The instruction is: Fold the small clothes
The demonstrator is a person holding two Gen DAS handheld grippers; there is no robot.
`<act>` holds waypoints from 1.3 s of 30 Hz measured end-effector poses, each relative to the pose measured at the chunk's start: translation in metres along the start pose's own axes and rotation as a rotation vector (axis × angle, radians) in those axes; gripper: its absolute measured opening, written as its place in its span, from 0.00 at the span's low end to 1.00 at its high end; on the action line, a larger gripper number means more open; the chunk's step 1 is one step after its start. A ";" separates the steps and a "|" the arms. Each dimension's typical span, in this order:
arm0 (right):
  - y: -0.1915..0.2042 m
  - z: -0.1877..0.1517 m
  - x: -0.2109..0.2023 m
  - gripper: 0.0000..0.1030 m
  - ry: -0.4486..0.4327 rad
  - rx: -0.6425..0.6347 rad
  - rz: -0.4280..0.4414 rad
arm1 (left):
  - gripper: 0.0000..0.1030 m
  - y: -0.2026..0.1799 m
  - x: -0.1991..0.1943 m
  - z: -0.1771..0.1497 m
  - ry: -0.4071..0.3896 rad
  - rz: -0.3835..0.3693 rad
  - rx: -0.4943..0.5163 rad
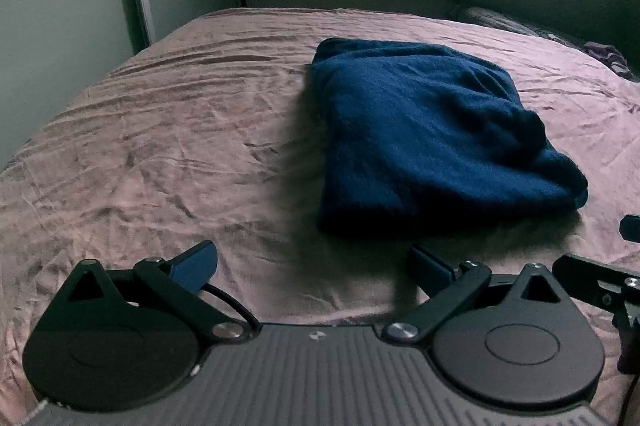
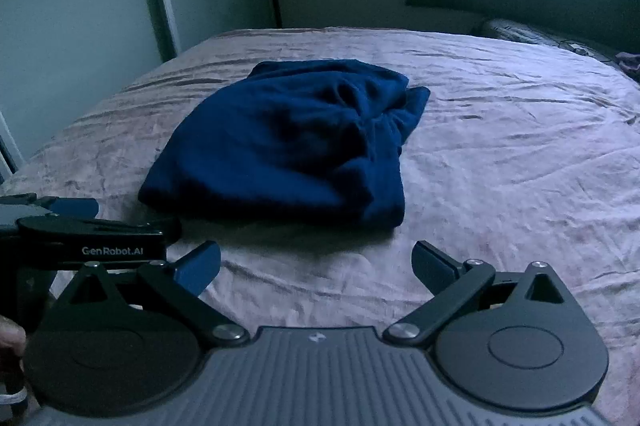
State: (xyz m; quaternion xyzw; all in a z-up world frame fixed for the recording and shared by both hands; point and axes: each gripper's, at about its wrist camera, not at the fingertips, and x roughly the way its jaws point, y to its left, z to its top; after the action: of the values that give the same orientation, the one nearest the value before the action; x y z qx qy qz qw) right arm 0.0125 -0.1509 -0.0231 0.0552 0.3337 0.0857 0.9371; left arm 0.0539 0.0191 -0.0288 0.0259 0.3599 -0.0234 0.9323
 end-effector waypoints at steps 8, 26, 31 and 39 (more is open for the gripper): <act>0.001 -0.002 0.002 1.00 0.007 -0.009 0.005 | 1.00 -0.001 -0.001 0.000 0.000 0.006 0.004; 0.001 -0.002 0.004 1.00 0.008 -0.010 0.008 | 1.00 0.001 -0.002 -0.001 0.001 0.009 0.006; 0.001 -0.002 0.004 1.00 0.007 -0.010 0.008 | 1.00 0.000 -0.003 0.000 -0.003 0.012 0.014; 0.002 -0.002 0.004 1.00 0.007 -0.009 0.011 | 0.99 -0.004 -0.007 -0.002 -0.029 0.026 0.051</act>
State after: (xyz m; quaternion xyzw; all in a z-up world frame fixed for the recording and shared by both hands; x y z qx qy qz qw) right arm 0.0137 -0.1486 -0.0266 0.0525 0.3363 0.0926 0.9357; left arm 0.0477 0.0159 -0.0258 0.0539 0.3453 -0.0206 0.9367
